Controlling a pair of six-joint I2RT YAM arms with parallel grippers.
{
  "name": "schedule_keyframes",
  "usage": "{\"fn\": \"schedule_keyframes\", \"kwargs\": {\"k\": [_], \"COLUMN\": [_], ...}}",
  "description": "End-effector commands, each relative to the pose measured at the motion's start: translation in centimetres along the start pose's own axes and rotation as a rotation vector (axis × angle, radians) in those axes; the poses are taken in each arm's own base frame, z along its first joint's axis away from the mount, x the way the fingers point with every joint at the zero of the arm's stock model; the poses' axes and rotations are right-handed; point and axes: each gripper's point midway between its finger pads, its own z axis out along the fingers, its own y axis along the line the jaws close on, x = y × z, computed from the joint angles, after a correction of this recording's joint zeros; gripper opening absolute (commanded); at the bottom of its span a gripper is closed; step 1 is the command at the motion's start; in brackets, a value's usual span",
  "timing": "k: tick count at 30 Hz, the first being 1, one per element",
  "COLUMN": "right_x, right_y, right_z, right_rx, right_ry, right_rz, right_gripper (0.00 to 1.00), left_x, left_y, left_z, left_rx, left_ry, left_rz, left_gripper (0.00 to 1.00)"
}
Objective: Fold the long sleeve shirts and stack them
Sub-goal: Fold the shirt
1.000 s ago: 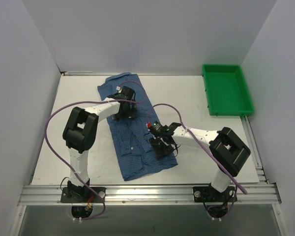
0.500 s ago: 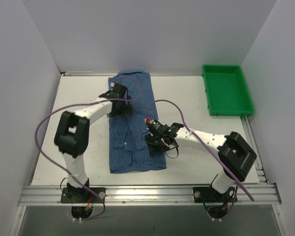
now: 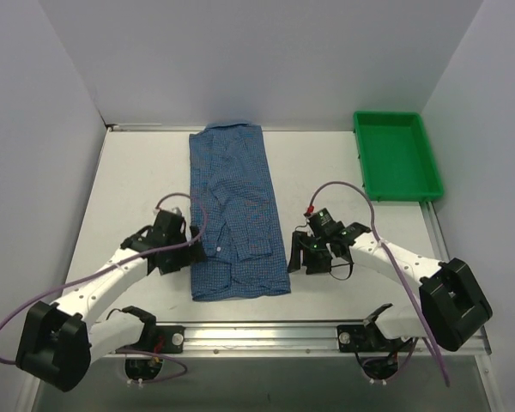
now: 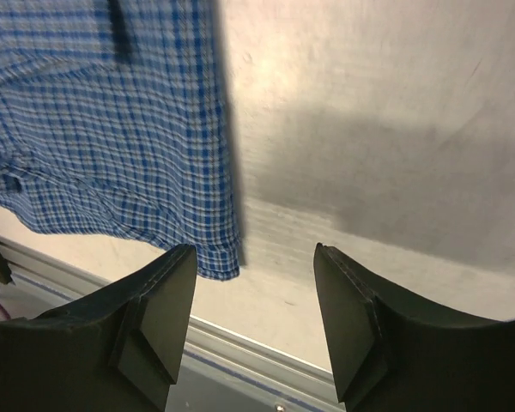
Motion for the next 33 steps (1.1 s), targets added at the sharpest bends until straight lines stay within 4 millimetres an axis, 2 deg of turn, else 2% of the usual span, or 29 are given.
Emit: {"fn": "schedule_keyframes", "kwargs": {"k": [1,3,11,15,18,19,21,22,23,24,25,27,30,33], "right_x": [1.7,1.9,3.0,3.3,3.5,3.6,3.7,3.7,3.3,3.0,2.9,2.4,2.3,2.8], "right_y": [1.4,1.8,2.4,2.4,2.2,2.1,2.1,2.0,2.3,2.6,2.8,3.3,3.5,3.3], "right_z": [0.5,1.2,3.7,4.2,4.4,4.5,4.5,4.5,4.3,4.0,3.7,2.7,1.2,-0.1], "right_rx": [-0.106,-0.136,-0.16,-0.14,-0.129,-0.125,-0.124,-0.124,-0.134,-0.147,-0.157,-0.172,-0.174,-0.174], "right_ry": [0.039,0.042,0.107,0.122,0.127,0.132,0.133,0.133,0.121,0.11,0.101,0.086,0.072,0.076], "right_rz": [0.107,0.145,0.167,0.16,0.161,0.162,0.163,0.158,0.153,0.144,0.129,0.111,0.079,0.06], "right_gripper": [0.57,0.57,0.56,0.53,0.48,0.43,0.36,0.26,0.22,0.17,0.07,0.0,0.0,0.0], "left_x": [4.3,5.5,7.6,8.7,9.4,9.5,9.8,9.8,9.7,9.1,9.1,8.0,7.8,8.6], "left_y": [0.9,1.5,0.6,0.6,0.3,0.0,0.0,-0.1,-0.3,-0.9,-1.0,-1.9,-2.5,-2.7], "left_z": [-0.2,-0.1,1.4,1.9,2.1,2.1,2.2,2.1,2.0,1.5,1.1,0.0,-1.7,-3.0], "left_rx": [0.033,0.035,0.092,0.086,0.114,0.125,0.129,0.136,0.142,0.167,0.171,0.203,0.231,0.258], "left_ry": [0.103,0.121,0.197,0.23,0.242,0.24,0.249,0.248,0.247,0.231,0.234,0.206,0.212,0.237], "left_rz": [-0.097,-0.117,-0.147,-0.159,-0.179,-0.188,-0.198,-0.198,-0.199,-0.197,-0.195,-0.19,-0.196,-0.217], "left_gripper": [0.97,0.98,0.96,0.88,0.78,0.75,0.55,0.48,0.4,0.26,0.2,0.11,0.1,0.1]}}
